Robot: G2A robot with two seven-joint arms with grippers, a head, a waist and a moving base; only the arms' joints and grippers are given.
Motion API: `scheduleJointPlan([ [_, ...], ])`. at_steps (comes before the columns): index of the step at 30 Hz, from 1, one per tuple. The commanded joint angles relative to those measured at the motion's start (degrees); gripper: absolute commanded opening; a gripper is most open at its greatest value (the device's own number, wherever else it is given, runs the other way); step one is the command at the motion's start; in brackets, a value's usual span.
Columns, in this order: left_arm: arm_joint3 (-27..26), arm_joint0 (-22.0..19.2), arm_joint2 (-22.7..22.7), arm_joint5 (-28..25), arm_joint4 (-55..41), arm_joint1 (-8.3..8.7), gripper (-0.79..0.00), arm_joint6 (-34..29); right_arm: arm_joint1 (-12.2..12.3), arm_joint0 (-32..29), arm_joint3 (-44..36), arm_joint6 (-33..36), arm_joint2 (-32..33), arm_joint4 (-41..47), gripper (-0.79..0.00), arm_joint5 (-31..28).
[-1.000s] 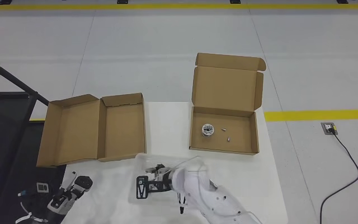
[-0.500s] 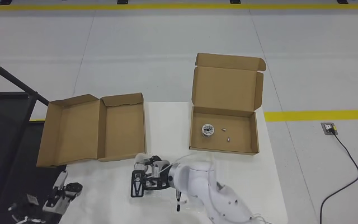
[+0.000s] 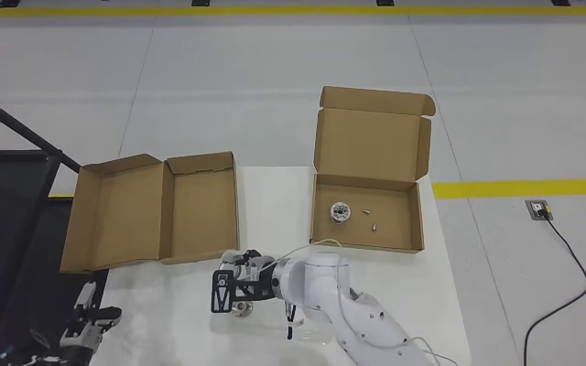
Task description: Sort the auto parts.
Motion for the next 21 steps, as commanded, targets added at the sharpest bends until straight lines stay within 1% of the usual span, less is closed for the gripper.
scheduleJointPlan([
  [1, 0.46, -2.75, 1.58, 5.66, -0.12, -0.07, 0.0, 2.21, 0.09, -0.6, -0.35, -0.41, -0.1, -0.5, -0.785, 0.9],
  [3, 1.67, -5.02, 2.77, 8.78, 1.01, -0.09, 0.0, 3.87, 0.15, -0.63, -0.72, -0.76, -0.27, -0.89, -0.785, 0.83],
  [5, 3.06, -6.96, 4.23, 10.75, 1.06, -0.22, 0.0, 4.99, 0.16, -0.5, -0.86, -1.0, -0.5, -1.1, -0.785, 0.6],
  [7, 4.49, -8.76, 5.1, 12.27, 0.85, -0.41, 0.0, 7.31, 0.13, -0.18, -0.84, -1.23, -0.63, -1.03, -0.785, 0.55],
  [9, 5.67, -10.17, 5.92, 14.22, 0.74, -0.53, 0.0, 8.44, 0.1, 0.28, -0.63, -1.58, -0.71, -1.01, -0.785, 0.45],
  [11, 6.74, -11.53, 6.21, 15.1, 0.26, -0.62, 0.0, 8.81, 0.04, 0.71, -0.32, -2.26, -0.86, -0.95, -0.785, 0.51],
  [14, 8.8, -13.73, 6.79, 13.85, -0.48, -0.8, 0.0, 9.16, -0.07, 1.62, 0.56, -3.32, -1.11, -0.86, -0.785, 0.37],
  [17, 11.73, -16.8, 7.71, 11.85, -0.84, -0.94, 0.0, 8.9, -0.25, 2.67, 1.96, -4.18, -1.39, -0.5, -0.785, 0.24],
  [19, 13.58, -18.3, 8.78, 9.44, 0.3, -0.98, 0.0, 7.6, -0.34, 3.32, 2.83, -4.74, -1.48, -0.11, -0.785, 0.01],
  [21, 15.67, -20.25, 9.58, 8.37, 0.19, -1.02, 0.0, 6.02, -0.4, 3.74, 3.5, -5.1, -1.54, 0.12, -0.785, -0.12],
])
